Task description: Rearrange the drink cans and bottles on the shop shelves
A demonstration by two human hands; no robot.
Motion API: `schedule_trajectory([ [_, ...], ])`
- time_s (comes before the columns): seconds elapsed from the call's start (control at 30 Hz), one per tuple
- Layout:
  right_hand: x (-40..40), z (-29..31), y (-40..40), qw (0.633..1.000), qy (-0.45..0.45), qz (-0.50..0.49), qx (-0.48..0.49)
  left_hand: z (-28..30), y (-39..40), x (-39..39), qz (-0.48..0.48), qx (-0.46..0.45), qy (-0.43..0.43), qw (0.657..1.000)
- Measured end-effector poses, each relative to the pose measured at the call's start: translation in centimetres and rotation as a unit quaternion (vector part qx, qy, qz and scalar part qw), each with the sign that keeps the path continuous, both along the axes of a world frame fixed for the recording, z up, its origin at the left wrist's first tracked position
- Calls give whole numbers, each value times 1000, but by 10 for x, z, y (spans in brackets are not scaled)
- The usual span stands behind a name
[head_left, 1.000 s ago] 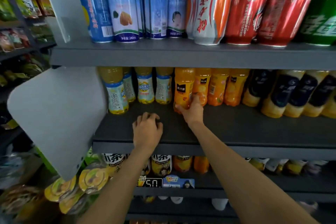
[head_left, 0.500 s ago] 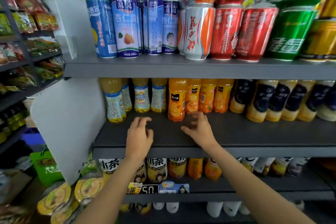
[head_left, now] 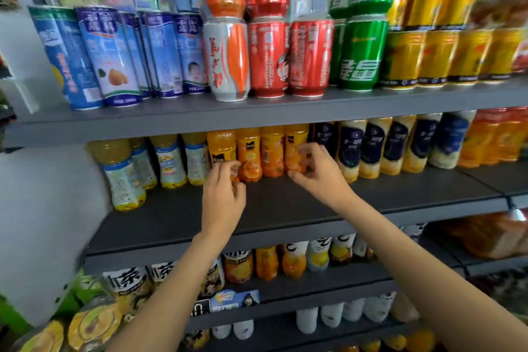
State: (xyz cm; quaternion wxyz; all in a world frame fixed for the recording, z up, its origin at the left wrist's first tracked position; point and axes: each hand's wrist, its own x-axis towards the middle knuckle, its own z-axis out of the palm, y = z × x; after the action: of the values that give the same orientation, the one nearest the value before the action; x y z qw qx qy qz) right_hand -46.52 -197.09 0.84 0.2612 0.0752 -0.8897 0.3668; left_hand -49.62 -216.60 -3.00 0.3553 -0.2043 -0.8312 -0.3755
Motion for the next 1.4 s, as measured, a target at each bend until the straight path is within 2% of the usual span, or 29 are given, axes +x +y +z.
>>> schedule_trajectory([
  [0.2,63,-11,158,991,-87,-99,34,-17,137,24,-95,-25,-72,993],
  [0.4,179,-59,371,952,-169,-254,8,-46,335,83,-188,-72,-141,969],
  [0.47,225,-74,443,939,-190,-286,1,-59,412,108,-220,-101,-200,949],
  [0.53,268,-85,510,922,-207,-326,-1,-72,488,134,-274,-199,-258,905],
  [0.57,290,-89,540,911,-224,-346,-6,-79,523,147,-304,-253,-262,880],
  [0.63,323,-93,594,895,-251,-368,-17,-85,584,170,-351,-301,-248,851],
  [0.97,387,-152,785,846,-279,-446,-88,-122,825,205,-430,-372,-233,788],
  [1.03,386,-163,829,841,-287,-448,-99,-129,880,197,-446,-359,-225,788],
  [1.13,379,-166,897,832,-313,-452,-79,-135,969,184,-450,-307,-231,806],
  [1.27,357,-154,987,824,-346,-445,-54,-138,1073,175,-467,-297,-231,800],
  [1.33,341,-152,1029,827,-337,-446,-61,-134,1110,172,-466,-311,-198,804],
  [1.4,321,-154,1068,836,-320,-439,-81,-124,1141,164,-455,-304,-112,830],
])
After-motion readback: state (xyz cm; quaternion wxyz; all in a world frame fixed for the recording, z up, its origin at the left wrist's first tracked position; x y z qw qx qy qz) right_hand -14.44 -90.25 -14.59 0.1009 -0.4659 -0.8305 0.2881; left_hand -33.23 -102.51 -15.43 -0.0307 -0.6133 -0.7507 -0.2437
